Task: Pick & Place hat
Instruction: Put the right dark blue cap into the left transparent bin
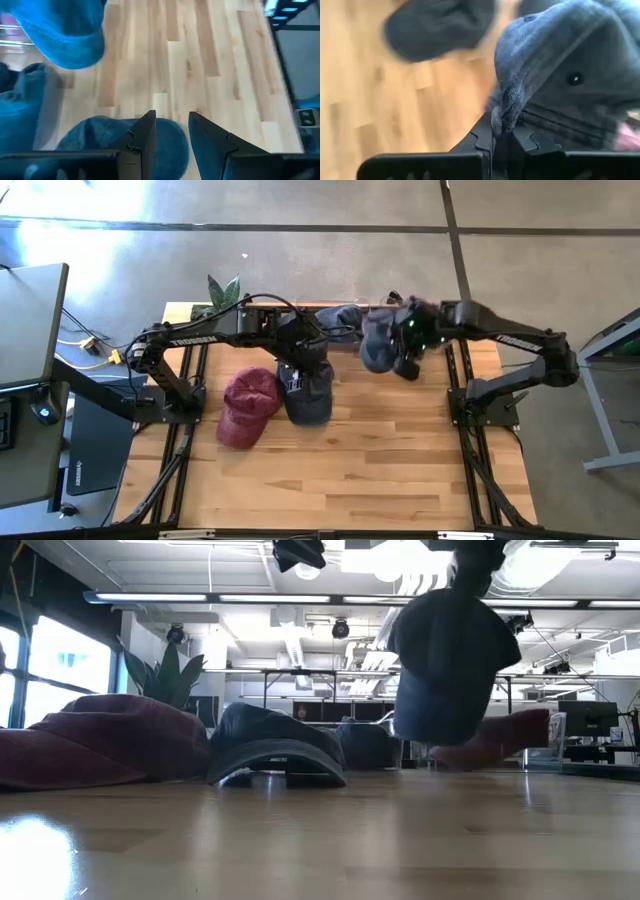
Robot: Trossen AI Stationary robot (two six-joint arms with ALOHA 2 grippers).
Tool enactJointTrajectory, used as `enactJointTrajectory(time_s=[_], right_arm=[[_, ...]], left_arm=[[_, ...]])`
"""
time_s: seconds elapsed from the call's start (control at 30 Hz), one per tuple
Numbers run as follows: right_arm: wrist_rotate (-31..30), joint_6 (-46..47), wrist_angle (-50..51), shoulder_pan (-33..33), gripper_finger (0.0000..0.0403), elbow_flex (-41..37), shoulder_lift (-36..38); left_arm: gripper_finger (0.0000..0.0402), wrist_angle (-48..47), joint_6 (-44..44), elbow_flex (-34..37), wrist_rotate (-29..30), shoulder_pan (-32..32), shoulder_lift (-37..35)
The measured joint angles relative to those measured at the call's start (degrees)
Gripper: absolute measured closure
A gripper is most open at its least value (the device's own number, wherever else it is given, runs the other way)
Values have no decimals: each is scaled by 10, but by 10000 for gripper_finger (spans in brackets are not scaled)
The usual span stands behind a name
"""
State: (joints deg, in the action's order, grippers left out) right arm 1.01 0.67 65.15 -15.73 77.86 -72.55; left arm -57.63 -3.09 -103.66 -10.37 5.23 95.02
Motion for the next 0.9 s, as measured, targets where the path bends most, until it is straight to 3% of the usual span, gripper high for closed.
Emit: enactJointTrajectory(time_s=[0.13, 0.3, 0.43, 0.53, 0.63, 0.9], right_arm=[[33, 47, -82, 89, 387, -110, -1], [80, 231, -360, 214, 372, -301, -8], [95, 364, -525, 289, 373, -393, -36], [95, 418, -585, 320, 373, -421, -63], [116, 429, -604, 328, 347, -425, -85], [230, 418, -605, 318, 201, -401, -47]], left_arm=[[291, -4, -9, 0, -23, 0, 0], [291, -22, -12, 0, -36, 0, 0], [291, -38, -12, 0, -52, 0, 0], [291, -43, -12, 0, -68, 0, 0], [291, -42, -12, 0, -78, -8, 0], [291, -20, 46, 2, -33, -58, 0]])
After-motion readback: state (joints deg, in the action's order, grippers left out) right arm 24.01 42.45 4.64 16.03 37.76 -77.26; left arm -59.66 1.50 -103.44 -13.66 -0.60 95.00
